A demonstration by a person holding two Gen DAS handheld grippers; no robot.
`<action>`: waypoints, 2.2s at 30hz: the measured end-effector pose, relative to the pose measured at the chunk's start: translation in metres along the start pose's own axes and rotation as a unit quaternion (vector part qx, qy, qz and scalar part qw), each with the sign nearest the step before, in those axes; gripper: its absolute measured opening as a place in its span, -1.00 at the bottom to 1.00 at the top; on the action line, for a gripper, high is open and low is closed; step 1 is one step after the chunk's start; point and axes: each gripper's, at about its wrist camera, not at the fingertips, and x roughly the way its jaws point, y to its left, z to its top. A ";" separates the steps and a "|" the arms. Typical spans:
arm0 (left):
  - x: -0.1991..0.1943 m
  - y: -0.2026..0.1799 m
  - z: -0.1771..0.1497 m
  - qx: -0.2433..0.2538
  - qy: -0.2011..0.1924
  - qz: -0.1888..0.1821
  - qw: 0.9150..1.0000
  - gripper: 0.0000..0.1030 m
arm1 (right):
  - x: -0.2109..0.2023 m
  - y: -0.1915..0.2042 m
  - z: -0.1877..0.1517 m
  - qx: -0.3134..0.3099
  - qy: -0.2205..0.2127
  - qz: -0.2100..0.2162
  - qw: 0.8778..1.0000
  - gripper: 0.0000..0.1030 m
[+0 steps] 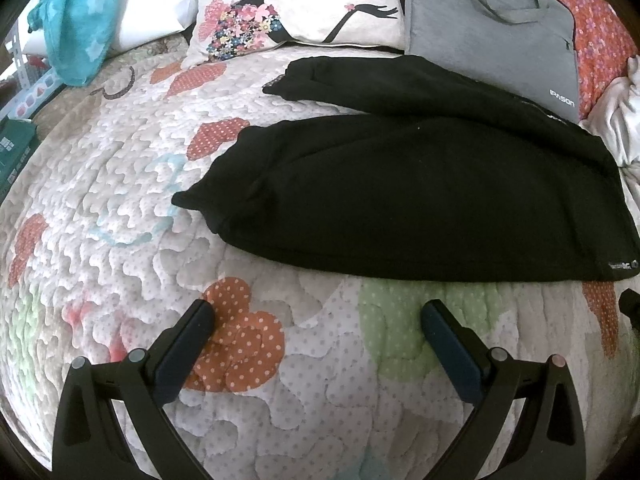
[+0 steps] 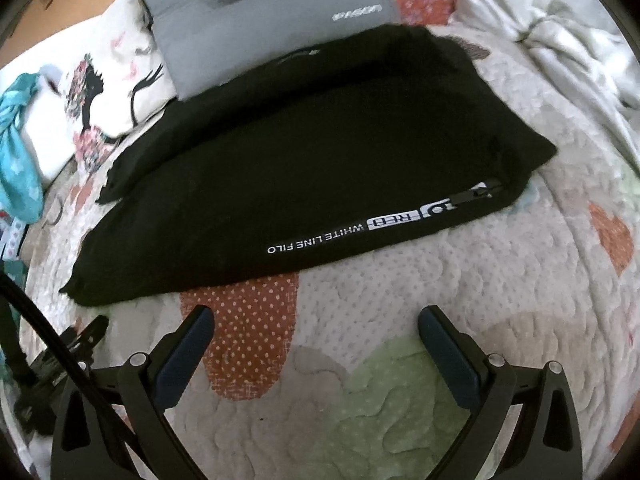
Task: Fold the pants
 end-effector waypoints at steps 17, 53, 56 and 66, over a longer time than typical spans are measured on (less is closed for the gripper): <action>-0.042 0.031 0.020 -0.032 -0.018 -0.076 0.996 0.46 | 0.015 0.022 0.007 -0.092 0.035 -0.048 0.994 0.98; 0.005 0.063 0.083 -0.078 0.095 -0.153 0.981 -0.71 | -0.040 -0.135 0.084 0.205 -0.039 0.029 0.978 -0.72; -0.006 0.066 0.080 -0.081 0.099 -0.146 0.981 -0.71 | -0.056 -0.137 0.077 0.208 -0.043 0.036 0.977 -0.73; -0.050 0.091 0.051 -0.103 0.115 -0.150 0.976 -0.71 | -0.114 -0.139 0.025 0.194 -0.032 0.057 0.979 -0.74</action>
